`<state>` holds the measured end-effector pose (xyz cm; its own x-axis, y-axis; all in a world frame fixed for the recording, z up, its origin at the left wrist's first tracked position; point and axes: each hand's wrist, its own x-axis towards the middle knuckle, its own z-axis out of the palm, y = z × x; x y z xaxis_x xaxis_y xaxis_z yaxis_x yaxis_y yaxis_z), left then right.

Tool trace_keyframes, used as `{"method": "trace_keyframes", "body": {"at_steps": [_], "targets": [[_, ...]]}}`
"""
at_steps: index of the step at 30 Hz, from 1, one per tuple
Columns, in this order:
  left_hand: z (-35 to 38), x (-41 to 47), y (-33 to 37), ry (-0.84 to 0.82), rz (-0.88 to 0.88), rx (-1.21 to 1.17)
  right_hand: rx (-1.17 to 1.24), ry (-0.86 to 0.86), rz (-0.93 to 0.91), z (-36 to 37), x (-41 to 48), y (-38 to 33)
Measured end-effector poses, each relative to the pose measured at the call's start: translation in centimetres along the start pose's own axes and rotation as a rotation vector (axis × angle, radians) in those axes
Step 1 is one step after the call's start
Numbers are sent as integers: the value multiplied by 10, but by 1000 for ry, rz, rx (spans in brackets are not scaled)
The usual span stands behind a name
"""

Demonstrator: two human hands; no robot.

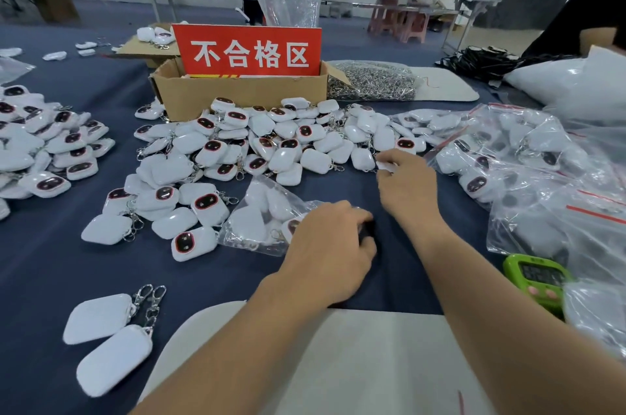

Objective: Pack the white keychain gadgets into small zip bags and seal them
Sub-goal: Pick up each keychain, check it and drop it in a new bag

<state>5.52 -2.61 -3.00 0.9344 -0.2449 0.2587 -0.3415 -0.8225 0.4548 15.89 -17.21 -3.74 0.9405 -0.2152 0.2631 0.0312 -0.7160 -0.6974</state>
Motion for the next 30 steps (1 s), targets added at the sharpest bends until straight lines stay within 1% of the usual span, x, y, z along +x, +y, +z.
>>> {"method": "trace_keyframes", "body": {"at_steps": [4, 8, 11, 13, 14, 16, 18, 20, 22, 24, 27, 28, 30], "targets": [[3, -3, 0, -15, 47, -4, 88, 80, 53, -6, -14, -4], [2, -7, 8, 13, 74, -171, 110, 116, 141, -15, -31, -2], [-13, -8, 11, 212, 16, -186, 102, 112, 182, -23, -48, 3], [-32, 0, -1, 300, -104, -135, 100, 95, 206, -29, -59, 4], [-42, 6, -13, 297, -186, -86, 97, 88, 209, -31, -64, 4], [-64, 13, -45, 221, -343, -39, 90, 84, 200, -36, -74, 5], [-79, 16, -72, 118, -413, -88, 89, 85, 173, -41, -84, 5], [-84, 16, -86, 68, -429, -157, 100, 84, 146, -46, -95, 3], [-83, 16, -90, 64, -424, -214, 110, 101, 133, -51, -104, 0], [-82, 15, -89, 43, -385, -213, 160, 113, 136, -54, -112, -4], [-86, 14, -90, -10, -352, -195, 198, 77, 138, -56, -124, -9], [-90, 14, -92, 11, -360, -215, 189, 71, 130, -55, -127, -10], [-100, 15, -96, 131, -379, -228, 158, 61, 100, -57, -129, -14]]}}
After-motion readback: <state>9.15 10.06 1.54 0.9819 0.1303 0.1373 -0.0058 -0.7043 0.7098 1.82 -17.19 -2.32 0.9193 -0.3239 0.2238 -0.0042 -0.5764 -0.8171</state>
